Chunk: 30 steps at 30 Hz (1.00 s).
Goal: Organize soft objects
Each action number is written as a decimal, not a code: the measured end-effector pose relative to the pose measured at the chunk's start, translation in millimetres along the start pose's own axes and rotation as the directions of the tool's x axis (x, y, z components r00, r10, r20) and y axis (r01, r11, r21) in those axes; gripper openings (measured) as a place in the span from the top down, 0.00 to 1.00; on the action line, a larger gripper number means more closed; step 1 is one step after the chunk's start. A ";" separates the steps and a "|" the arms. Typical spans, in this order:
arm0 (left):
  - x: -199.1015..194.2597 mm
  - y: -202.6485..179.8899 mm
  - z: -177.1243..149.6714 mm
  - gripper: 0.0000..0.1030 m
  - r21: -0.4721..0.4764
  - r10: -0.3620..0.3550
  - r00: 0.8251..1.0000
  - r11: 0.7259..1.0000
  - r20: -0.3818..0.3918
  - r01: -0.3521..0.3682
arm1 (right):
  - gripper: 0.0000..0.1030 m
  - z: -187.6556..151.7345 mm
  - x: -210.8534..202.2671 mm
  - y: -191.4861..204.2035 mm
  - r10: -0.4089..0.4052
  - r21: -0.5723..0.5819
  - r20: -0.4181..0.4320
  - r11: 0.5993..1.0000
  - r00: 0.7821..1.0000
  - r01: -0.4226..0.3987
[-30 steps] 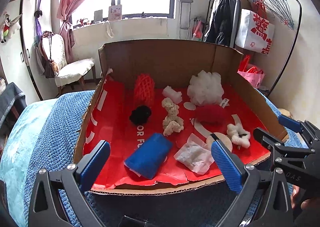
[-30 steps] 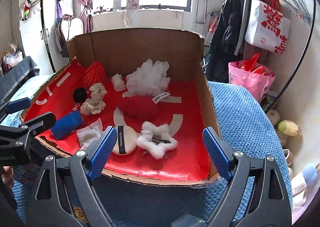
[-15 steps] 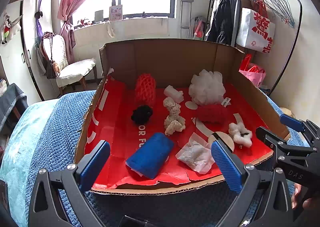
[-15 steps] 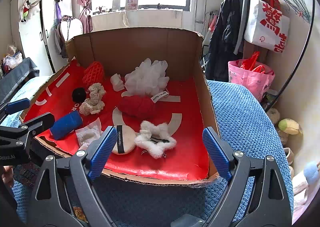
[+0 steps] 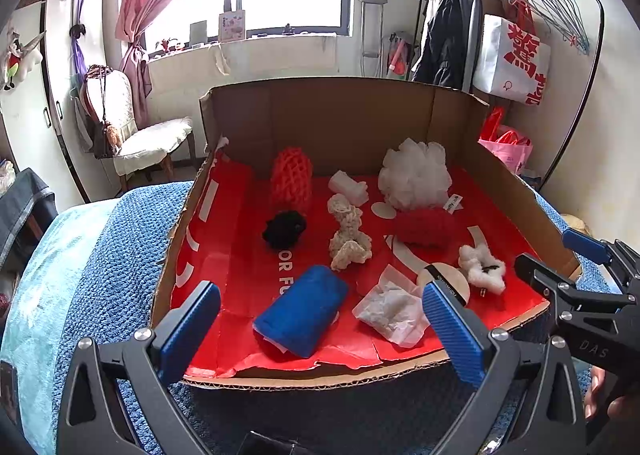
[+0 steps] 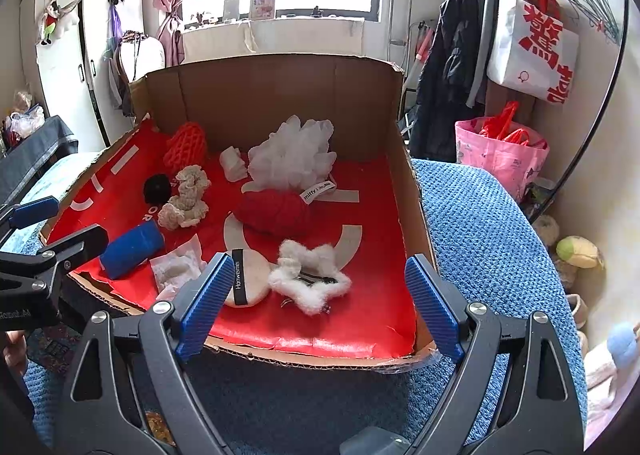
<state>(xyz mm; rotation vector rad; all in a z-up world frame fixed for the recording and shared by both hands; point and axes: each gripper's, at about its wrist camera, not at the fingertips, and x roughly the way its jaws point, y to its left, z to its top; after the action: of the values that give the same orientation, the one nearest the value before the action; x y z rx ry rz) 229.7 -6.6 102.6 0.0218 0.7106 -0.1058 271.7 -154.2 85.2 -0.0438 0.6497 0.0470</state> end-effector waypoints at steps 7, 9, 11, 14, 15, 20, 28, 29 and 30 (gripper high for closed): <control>-22.2 -2.2 -2.7 0.00 0.003 0.007 1.000 1.000 0.027 -0.007 | 0.15 -0.6 -23.8 -1.7 -0.002 0.010 0.026 1.000 1.000 0.002; -34.5 -3.9 -4.9 0.00 0.003 0.003 0.999 1.000 0.040 -0.003 | 0.15 -1.8 -38.3 -1.4 -0.002 0.011 0.040 1.000 0.999 0.001; -49.2 -6.2 -8.6 0.00 0.008 0.002 0.999 1.000 0.054 -0.003 | 0.15 -4.2 -55.2 -0.3 -0.002 0.007 0.058 1.000 0.998 0.001; -73.2 -10.4 -16.4 0.00 0.017 -0.004 0.997 1.000 0.075 0.003 | 0.15 -9.6 -80.8 2.4 0.001 -0.001 0.082 1.000 0.997 -0.001; -83.0 -11.5 -21.0 0.00 0.016 -0.009 0.997 1.000 0.081 0.008 | 0.15 -13.0 -90.5 2.6 0.005 0.000 0.089 1.000 0.996 -0.005; -112.8 -15.8 -45.1 0.00 0.015 -0.033 0.995 0.999 0.089 0.032 | 0.03 -38.6 -125.9 1.7 0.043 0.013 0.088 0.999 0.995 -0.044; -97.0 -21.5 -108.8 0.00 -0.027 -0.059 0.998 0.998 -0.023 0.058 | 0.02 -102.5 -104.1 1.4 0.031 0.034 -0.054 0.999 0.998 -0.029; -89.2 -22.2 -115.6 0.00 -0.030 -0.058 0.997 0.998 -0.049 0.057 | 0.02 -109.8 -97.2 0.0 0.031 0.041 -0.077 0.999 0.997 -0.028; -80.1 -22.7 -122.1 0.00 -0.029 -0.056 0.995 0.998 -0.079 0.054 | 0.02 -117.4 -88.4 -1.5 0.033 0.046 -0.106 0.999 0.994 -0.028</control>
<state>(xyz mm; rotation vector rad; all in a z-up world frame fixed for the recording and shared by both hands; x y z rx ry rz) 87.6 -15.2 62.7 -0.0194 0.7928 -0.1488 130.6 -164.8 45.4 0.0070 0.7585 0.0601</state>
